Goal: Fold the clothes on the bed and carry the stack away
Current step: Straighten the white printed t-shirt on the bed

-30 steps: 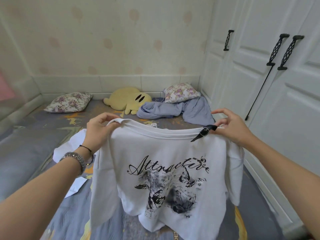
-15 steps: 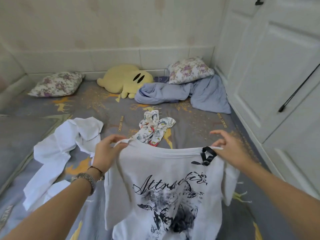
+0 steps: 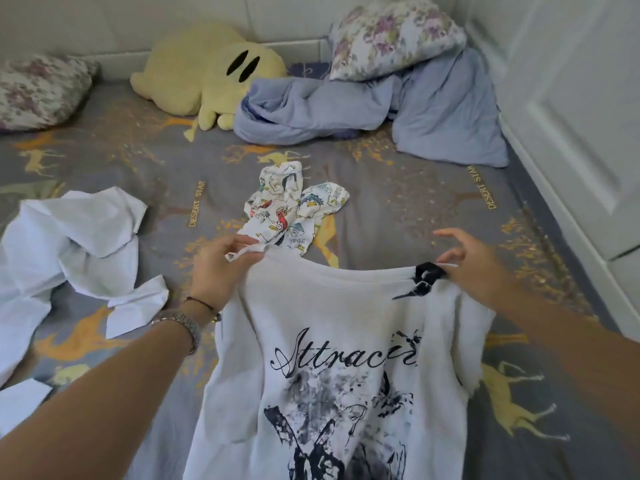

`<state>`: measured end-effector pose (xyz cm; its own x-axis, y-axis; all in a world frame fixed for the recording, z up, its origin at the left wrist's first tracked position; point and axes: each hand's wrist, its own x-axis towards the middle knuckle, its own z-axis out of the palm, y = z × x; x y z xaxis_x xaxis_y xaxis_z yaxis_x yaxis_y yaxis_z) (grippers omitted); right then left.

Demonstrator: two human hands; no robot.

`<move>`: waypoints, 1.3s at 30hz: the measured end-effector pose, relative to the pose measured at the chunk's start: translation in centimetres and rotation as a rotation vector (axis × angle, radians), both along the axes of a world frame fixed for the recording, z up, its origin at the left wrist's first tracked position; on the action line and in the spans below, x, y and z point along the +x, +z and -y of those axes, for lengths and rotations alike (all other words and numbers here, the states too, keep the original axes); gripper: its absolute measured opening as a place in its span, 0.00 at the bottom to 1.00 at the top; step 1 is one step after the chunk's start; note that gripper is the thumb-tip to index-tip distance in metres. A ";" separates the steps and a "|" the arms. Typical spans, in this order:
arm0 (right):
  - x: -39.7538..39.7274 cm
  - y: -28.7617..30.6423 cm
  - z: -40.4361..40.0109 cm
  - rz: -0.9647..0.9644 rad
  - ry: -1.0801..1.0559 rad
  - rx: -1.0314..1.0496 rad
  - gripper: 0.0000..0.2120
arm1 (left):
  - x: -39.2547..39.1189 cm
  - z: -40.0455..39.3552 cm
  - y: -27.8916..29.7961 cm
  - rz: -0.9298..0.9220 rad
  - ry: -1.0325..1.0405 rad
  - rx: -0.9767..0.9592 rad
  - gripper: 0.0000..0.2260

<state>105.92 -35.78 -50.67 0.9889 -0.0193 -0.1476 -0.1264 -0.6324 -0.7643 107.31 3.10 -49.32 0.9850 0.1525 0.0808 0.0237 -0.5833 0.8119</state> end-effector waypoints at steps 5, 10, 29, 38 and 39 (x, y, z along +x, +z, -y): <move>3.3 -4.8 0.6 -0.063 0.006 0.003 0.29 | 5.4 1.4 -4.7 -0.089 -0.072 0.003 0.07; 5.6 -10.0 1.0 -0.127 -0.008 -0.002 0.25 | 9.2 2.5 -9.8 -0.142 -0.085 0.065 0.05; 3.6 -13.4 4.0 -0.051 -0.164 0.016 0.25 | 10.5 4.7 -13.8 -0.107 -0.026 0.367 0.13; -7.9 -10.0 4.8 -0.250 -0.304 0.290 0.19 | 4.7 15.3 -8.9 -0.116 -0.301 0.042 0.04; -9.2 -10.1 4.9 -0.284 -0.305 0.316 0.19 | 3.9 16.9 -8.8 -0.138 -0.368 0.026 0.04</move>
